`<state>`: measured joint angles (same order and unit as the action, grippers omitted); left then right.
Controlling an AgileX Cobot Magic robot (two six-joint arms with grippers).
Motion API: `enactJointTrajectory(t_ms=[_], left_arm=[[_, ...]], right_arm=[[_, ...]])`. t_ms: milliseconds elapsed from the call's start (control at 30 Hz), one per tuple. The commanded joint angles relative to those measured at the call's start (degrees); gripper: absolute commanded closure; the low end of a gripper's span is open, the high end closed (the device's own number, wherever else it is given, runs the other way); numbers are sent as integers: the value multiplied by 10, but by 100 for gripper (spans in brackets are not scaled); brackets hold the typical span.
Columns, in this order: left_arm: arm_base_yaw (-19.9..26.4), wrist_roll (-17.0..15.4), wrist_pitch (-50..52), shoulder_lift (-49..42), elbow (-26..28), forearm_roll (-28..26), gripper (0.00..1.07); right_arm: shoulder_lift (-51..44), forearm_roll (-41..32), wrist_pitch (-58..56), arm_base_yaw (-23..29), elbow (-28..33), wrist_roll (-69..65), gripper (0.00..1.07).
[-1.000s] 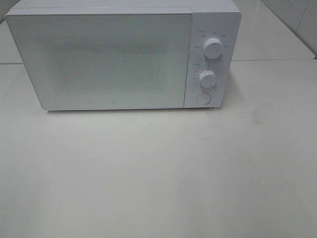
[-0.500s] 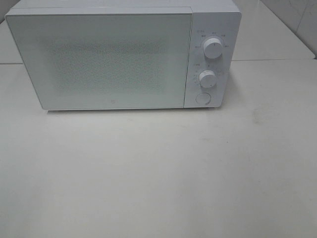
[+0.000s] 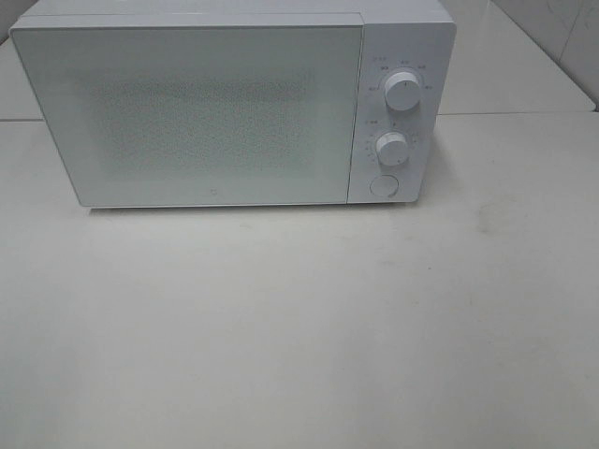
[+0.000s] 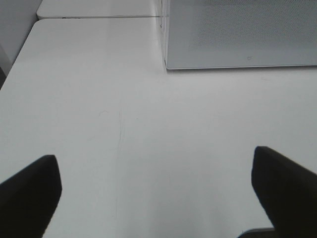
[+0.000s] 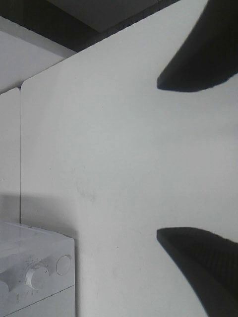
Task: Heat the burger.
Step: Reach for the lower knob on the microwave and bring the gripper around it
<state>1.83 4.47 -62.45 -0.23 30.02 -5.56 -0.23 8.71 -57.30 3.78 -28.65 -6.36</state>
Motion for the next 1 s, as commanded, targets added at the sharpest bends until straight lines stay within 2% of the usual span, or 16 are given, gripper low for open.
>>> enactJointTrajectory(t_ms=[33, 467, 600, 767, 967, 1000], left_arm=[[1, -2, 10, -10, -1, 0, 8], [1, -2, 10, -10, -1, 0, 8], [1, -2, 10, -10, -1, 0, 8], [1, -2, 10, -10, -1, 0, 8], [1, -2, 10, -10, -1, 0, 8], [1, -2, 10, -10, -1, 0, 8]], right_arm=[[-10, 1, 9, -3, -3, 3, 34], [0, 1, 103, -3, -9, 2, 34], [35, 1, 122, -3, -7, 2, 34], [147, 1, 200, -3, -7, 2, 34], [210, 0, 256, -3, -7, 2, 34], [242, 0, 281, -3, -7, 2, 34]])
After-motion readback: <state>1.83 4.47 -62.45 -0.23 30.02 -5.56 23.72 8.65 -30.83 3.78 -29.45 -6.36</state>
